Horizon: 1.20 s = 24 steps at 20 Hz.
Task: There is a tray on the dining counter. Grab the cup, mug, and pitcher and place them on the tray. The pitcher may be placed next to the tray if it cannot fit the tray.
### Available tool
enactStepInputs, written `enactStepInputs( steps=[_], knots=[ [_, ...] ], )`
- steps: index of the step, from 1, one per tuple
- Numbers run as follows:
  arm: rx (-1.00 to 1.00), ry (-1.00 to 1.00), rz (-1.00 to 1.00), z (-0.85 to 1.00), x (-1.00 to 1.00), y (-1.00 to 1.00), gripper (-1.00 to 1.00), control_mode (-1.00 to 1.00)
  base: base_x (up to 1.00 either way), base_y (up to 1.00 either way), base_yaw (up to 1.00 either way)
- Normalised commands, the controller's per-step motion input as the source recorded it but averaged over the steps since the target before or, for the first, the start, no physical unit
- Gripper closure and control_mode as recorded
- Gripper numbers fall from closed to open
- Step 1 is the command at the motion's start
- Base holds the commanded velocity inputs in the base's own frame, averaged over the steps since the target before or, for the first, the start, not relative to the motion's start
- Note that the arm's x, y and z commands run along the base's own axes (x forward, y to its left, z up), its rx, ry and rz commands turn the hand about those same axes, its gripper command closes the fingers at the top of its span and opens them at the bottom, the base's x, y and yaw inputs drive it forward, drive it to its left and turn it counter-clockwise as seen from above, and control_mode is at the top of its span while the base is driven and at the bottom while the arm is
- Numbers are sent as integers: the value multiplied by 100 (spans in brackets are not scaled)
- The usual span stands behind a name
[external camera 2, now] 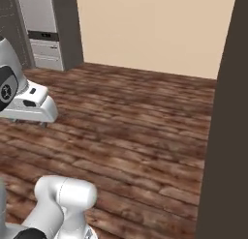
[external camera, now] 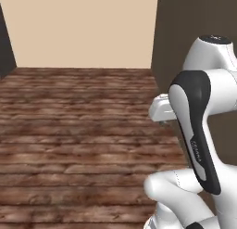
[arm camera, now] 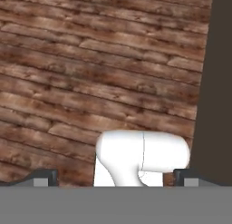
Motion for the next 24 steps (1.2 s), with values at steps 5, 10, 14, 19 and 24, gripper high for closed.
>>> enactStepInputs(
  steps=[5, 10, 14, 19, 24],
  knots=[
    [0, 0, 0, 0, 0, 0, -100, 100, 100, 15, 41],
    [0, 0, 0, 0, 0, 0, -100, 100, 100, 14, 40],
    [0, 0, 0, 0, 0, 0, -100, 100, 100, 9, 39],
    [0, 0, 0, 0, 0, 0, -100, 100, 100, 7, 39],
    [0, 0, 0, 0, 0, 0, -100, 100, 100, 1, 38]
  ],
)
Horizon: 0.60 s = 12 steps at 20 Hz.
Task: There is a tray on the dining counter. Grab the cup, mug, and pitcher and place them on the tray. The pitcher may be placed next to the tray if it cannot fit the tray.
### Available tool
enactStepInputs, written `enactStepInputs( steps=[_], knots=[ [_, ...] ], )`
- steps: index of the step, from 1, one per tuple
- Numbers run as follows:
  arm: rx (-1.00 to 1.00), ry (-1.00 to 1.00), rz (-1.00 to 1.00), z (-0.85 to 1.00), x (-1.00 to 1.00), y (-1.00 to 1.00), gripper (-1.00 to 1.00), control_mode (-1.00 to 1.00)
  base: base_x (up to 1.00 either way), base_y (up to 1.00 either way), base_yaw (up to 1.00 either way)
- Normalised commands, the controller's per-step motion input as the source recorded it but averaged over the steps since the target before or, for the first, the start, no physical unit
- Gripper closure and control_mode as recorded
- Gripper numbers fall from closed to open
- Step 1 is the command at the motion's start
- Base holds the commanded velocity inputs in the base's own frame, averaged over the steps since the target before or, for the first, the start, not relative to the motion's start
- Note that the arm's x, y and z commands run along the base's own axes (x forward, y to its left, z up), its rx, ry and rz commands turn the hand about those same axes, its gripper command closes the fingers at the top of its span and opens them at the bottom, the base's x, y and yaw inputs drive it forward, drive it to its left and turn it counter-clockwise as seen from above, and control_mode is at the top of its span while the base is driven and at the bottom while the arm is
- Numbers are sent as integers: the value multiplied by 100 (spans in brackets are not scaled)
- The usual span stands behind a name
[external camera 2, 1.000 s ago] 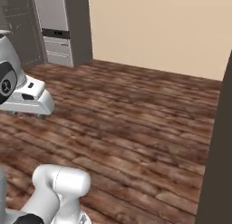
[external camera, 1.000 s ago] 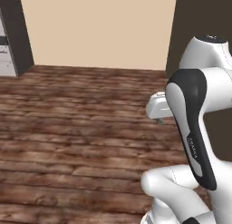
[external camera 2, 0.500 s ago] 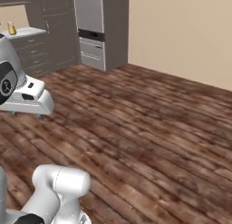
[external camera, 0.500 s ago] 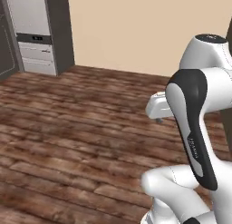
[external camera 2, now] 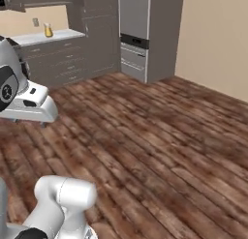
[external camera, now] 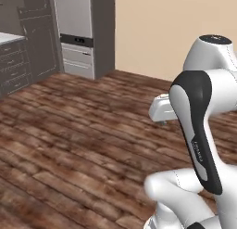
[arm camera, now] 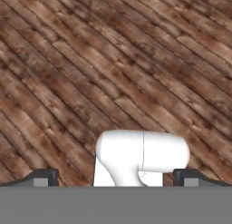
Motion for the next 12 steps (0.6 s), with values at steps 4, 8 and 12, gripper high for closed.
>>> enactStepInputs(
  steps=[4, 8, 12],
  knots=[
    [0, 0, 0, 0, 0, 0, -100, 100, 100, 0, 39],
    [0, 0, 0, 0, 0, 0, -100, 100, 100, 0, 38],
    [0, 0, 0, 0, 0, 0, -100, 100, 100, 0, 37]
  ],
)
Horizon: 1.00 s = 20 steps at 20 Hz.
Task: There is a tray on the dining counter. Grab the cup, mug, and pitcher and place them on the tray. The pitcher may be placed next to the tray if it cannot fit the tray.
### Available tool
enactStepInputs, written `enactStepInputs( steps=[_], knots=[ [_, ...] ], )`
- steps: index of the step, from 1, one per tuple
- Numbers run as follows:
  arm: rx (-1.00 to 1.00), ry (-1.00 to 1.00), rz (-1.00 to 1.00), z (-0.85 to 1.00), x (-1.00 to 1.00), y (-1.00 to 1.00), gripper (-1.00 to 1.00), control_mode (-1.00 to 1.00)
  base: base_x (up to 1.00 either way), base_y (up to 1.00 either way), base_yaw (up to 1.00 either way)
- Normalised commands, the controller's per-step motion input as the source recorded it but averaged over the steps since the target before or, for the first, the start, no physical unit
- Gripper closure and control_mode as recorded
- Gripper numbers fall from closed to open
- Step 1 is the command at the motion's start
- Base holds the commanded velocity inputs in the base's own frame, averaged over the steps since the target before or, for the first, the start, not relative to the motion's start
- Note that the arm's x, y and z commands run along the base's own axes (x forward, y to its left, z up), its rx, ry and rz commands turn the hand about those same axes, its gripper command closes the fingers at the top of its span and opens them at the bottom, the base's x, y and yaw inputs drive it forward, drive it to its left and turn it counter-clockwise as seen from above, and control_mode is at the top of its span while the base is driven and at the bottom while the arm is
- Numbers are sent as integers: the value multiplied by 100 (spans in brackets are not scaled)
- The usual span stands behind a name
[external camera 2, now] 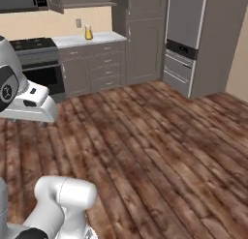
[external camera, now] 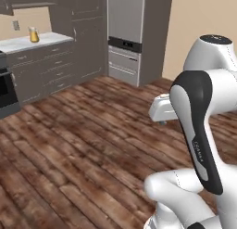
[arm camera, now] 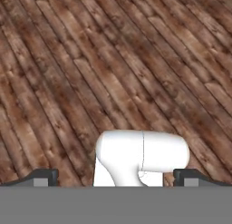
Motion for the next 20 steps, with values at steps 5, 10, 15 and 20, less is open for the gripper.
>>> enactStepInputs(
  steps=[5, 10, 15, 20],
  knots=[
    [0, 0, 0, 0, 0, 0, -100, 100, 100, -2, 30],
    [0, 0, 0, 0, 0, 0, -100, 100, 100, -25, 15],
    [0, 0, 0, 0, 0, 0, -100, 100, 100, -39, 10],
    [0, 0, 0, 0, 0, 0, -100, 100, 100, -36, 9]
  ],
)
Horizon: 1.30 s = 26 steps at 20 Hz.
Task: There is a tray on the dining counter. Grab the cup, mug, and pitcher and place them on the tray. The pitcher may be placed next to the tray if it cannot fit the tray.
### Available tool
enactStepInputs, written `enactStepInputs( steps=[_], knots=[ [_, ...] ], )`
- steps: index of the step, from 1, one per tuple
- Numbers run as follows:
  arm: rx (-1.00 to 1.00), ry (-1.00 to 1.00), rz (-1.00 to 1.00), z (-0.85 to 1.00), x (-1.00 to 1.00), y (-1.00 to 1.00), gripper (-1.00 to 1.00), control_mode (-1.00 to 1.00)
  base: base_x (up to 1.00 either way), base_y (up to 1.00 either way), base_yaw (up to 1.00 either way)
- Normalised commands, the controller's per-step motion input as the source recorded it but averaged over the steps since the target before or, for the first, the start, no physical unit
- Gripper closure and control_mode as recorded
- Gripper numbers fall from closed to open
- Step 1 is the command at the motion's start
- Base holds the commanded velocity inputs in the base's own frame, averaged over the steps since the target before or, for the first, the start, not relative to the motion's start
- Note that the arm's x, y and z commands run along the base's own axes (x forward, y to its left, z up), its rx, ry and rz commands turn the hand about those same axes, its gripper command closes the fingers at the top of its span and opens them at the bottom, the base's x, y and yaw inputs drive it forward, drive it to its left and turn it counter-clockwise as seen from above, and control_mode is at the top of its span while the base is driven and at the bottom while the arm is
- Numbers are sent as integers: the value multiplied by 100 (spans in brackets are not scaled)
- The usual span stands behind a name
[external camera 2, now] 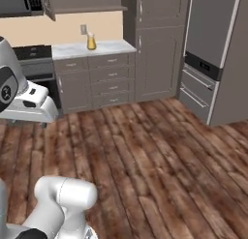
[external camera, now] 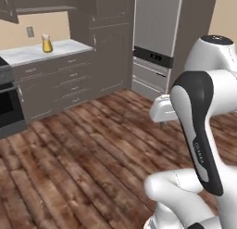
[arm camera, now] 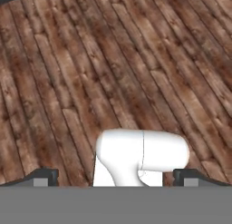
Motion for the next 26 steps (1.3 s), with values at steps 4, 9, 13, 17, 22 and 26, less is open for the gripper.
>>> enactStepInputs(
  steps=[4, 9, 13, 17, 22, 26],
  knots=[
    [0, 0, 0, 0, 0, 0, -100, 100, 100, -7, 13],
    [0, 0, 0, 0, 0, 0, -100, 100, 100, 0, 18],
    [0, 0, 0, 0, 0, 0, -100, 100, 100, 0, 20],
    [0, 0, 0, 0, 0, 0, -100, 100, 100, -10, 18],
    [0, 0, 0, 0, 0, 0, -100, 100, 100, -17, 22],
    [0, 0, 0, 0, 0, 0, -100, 100, 100, -27, 26]
  ],
)
